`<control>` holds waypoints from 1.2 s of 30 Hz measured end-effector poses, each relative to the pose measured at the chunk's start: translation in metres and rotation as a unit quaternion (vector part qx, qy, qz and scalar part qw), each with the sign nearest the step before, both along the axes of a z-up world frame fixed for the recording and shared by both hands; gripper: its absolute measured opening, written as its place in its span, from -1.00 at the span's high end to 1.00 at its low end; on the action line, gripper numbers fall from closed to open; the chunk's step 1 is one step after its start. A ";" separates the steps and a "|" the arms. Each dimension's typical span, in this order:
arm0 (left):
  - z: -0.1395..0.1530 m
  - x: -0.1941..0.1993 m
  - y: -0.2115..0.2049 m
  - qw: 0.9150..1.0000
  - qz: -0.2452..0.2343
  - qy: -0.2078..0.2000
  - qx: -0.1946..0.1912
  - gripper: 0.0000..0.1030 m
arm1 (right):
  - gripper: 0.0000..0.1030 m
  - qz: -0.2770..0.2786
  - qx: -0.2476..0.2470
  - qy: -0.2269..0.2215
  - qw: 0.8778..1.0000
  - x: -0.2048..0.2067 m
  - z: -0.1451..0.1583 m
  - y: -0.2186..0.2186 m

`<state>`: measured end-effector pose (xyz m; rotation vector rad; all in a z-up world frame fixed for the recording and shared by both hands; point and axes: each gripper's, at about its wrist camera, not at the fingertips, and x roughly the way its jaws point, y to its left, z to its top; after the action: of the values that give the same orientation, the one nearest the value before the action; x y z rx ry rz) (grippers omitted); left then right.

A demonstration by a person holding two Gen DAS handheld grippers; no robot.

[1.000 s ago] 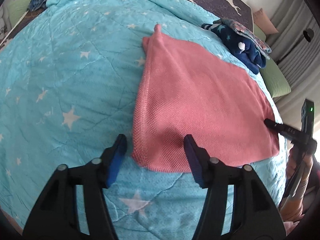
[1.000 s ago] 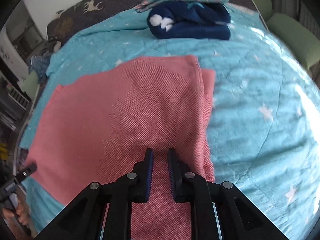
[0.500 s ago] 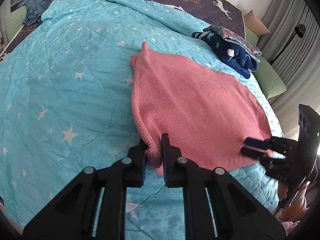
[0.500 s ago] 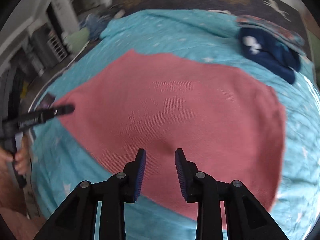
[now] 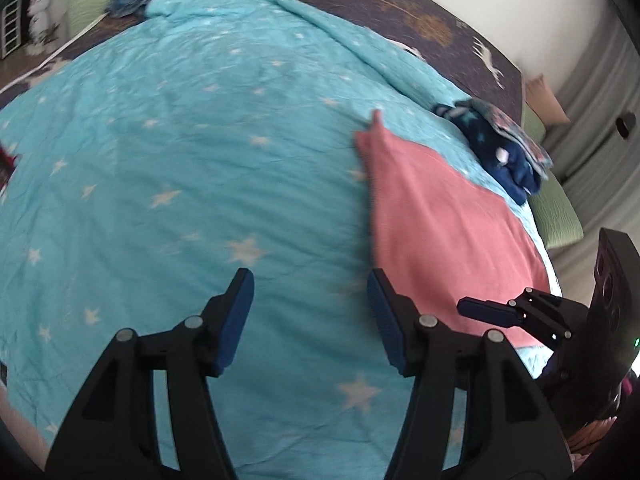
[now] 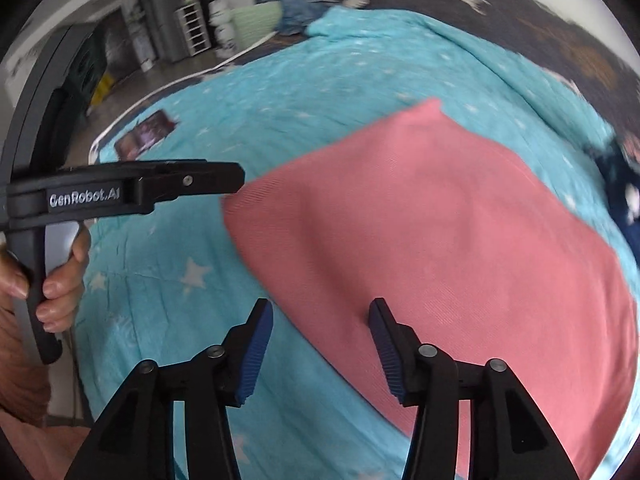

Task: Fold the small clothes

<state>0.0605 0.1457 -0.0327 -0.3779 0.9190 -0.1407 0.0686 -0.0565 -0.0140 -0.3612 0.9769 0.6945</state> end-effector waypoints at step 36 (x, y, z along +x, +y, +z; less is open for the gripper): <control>-0.007 0.016 -0.063 0.980 -0.189 -0.041 0.043 -0.16 | -0.16 -0.119 0.067 0.064 0.989 0.022 -0.005 -0.069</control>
<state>0.0763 0.0826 -0.0396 -0.1127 0.9055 -0.4591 0.0906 -0.1255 -0.0191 -0.0792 1.0691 0.5668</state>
